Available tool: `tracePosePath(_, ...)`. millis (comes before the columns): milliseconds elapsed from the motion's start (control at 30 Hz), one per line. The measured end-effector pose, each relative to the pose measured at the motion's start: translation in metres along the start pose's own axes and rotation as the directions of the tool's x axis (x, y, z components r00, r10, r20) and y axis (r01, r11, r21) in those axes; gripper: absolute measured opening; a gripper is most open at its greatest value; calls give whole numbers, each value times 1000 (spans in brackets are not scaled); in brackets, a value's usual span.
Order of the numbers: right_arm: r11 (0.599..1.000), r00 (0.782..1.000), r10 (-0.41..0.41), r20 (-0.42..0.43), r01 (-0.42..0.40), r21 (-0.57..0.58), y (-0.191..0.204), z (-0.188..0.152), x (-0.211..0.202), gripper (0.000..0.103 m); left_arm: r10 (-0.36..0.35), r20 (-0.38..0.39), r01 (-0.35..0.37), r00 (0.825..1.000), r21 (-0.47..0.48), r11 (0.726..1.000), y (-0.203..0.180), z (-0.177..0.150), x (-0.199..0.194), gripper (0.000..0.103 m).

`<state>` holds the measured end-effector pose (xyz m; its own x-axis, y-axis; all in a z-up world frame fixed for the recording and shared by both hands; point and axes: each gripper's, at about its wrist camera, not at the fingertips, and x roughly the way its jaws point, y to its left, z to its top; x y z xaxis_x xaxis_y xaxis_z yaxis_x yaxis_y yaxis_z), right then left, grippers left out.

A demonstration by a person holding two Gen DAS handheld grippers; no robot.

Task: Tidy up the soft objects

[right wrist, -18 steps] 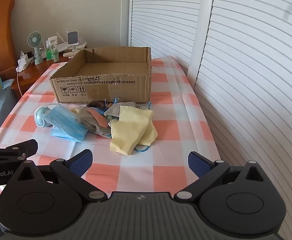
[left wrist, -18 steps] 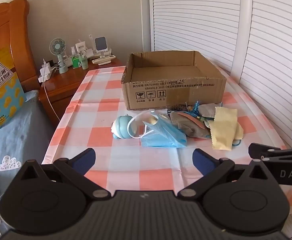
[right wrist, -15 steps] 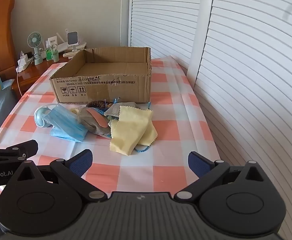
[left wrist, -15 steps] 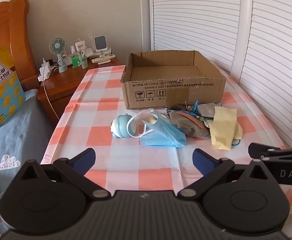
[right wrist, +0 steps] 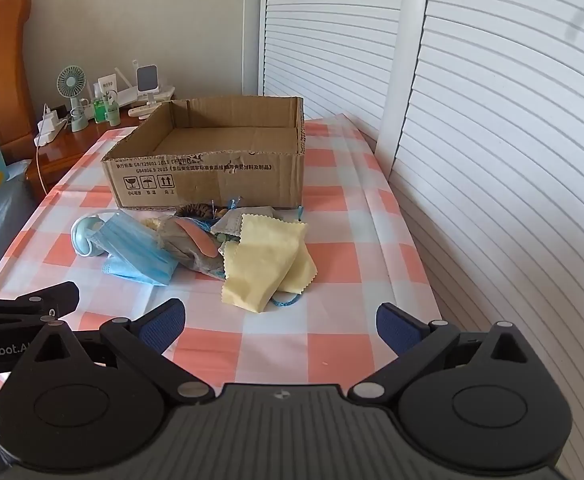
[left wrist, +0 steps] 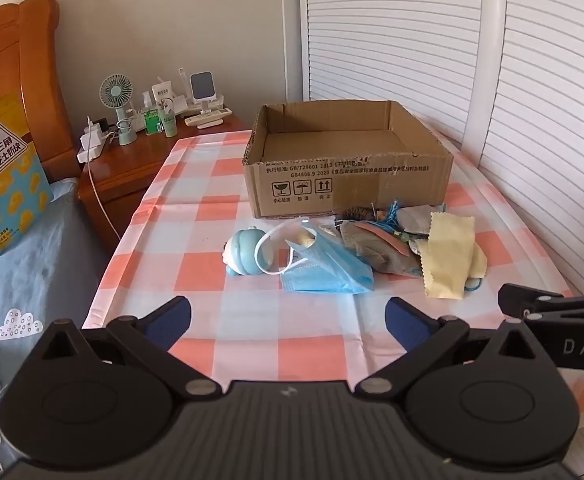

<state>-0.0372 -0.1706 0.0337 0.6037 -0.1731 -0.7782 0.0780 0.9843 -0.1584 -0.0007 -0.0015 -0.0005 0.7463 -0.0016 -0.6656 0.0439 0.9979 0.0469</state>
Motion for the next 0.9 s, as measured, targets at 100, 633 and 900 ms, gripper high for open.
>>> tracePosePath(100,1000,1000,0,2,0,-1,2,0,-1,103,-1,-1,1,1000,-2,1000,0,0,0,102)
tracePosePath(633,1000,1000,4,4,-4,0,0,2,-3,103,-2,1,2,1000,0,1000,1,-1,0,102)
tracePosePath(900,1000,1000,3,6,-3,1,0,2,-3,103,-1,1,1,1000,1,1000,1,0,0,102)
